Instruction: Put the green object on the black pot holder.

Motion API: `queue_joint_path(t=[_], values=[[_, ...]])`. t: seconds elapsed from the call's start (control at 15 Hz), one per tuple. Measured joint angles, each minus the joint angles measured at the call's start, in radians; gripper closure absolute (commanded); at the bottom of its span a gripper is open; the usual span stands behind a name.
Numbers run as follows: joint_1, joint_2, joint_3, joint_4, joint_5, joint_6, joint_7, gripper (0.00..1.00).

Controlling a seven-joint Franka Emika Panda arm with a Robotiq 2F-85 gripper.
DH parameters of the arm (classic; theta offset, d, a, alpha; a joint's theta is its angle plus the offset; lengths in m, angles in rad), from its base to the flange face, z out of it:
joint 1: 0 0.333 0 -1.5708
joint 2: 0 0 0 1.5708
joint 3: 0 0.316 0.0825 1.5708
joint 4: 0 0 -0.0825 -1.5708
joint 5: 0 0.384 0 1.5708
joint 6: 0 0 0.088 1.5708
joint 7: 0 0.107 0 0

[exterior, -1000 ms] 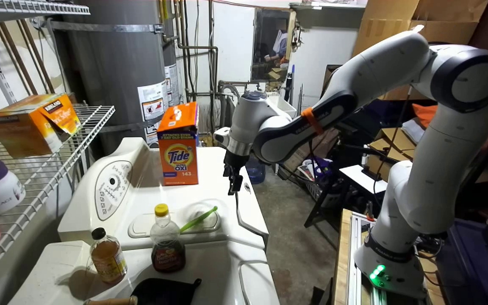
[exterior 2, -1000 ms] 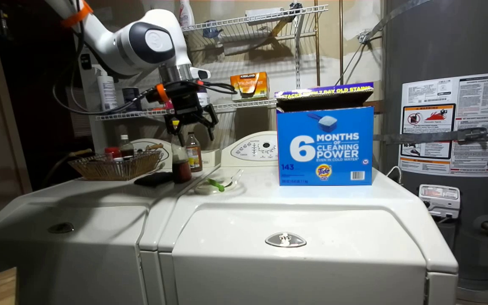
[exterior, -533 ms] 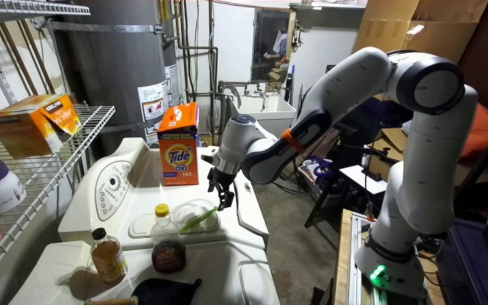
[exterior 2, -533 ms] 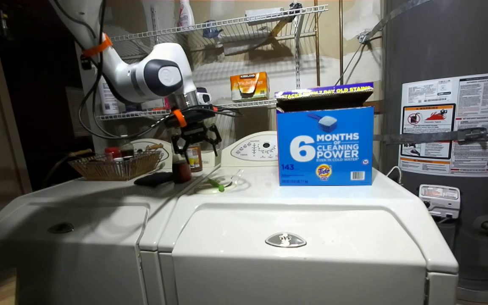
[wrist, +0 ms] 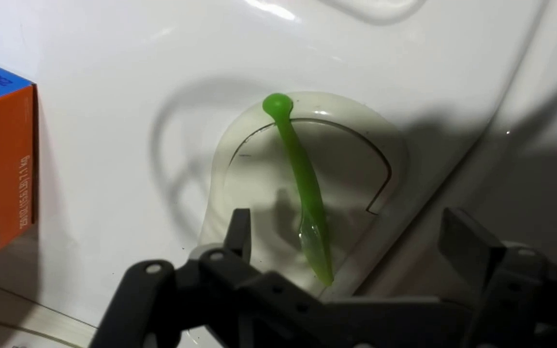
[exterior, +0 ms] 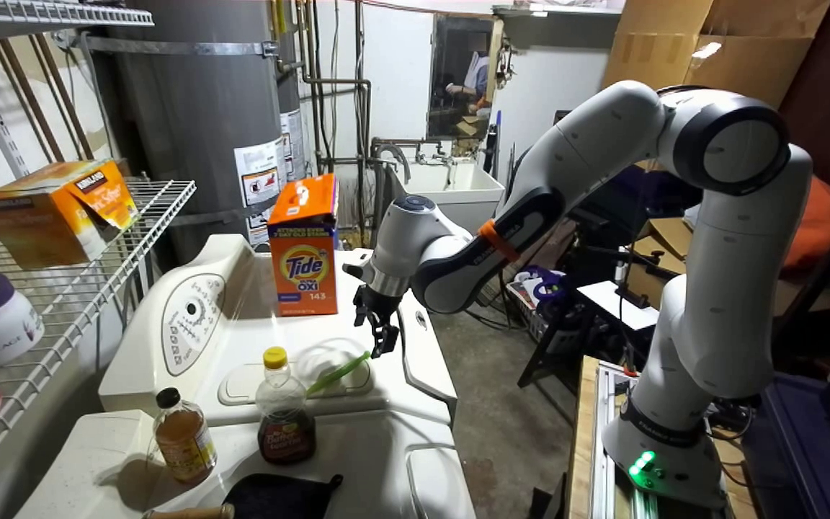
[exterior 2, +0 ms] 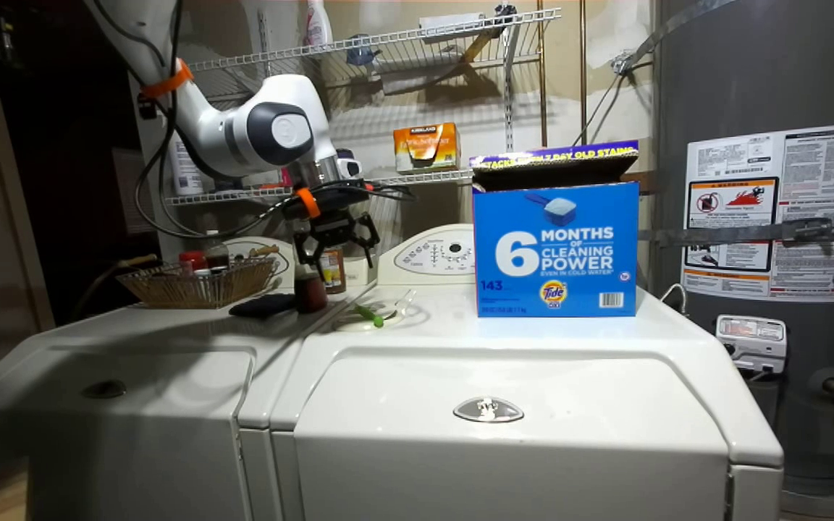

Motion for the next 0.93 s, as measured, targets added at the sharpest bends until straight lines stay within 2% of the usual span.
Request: queue_joint_path(t=[0.53, 0.67, 0.73, 0.87, 0.93], values=[[-0.008, 0.096, 0.001, 0.052, -0.06, 0.02, -0.073, 0.01], [-0.009, 0.133, 0.001, 0.078, -0.064, 0.034, -0.096, 0.17], [-0.01, 0.15, 0.001, 0.091, -0.065, 0.041, -0.107, 0.28], [-0.016, 0.181, 0.007, 0.114, -0.065, 0.051, -0.127, 0.39], [-0.02, 0.195, 0.012, 0.126, -0.065, 0.051, -0.136, 0.41]])
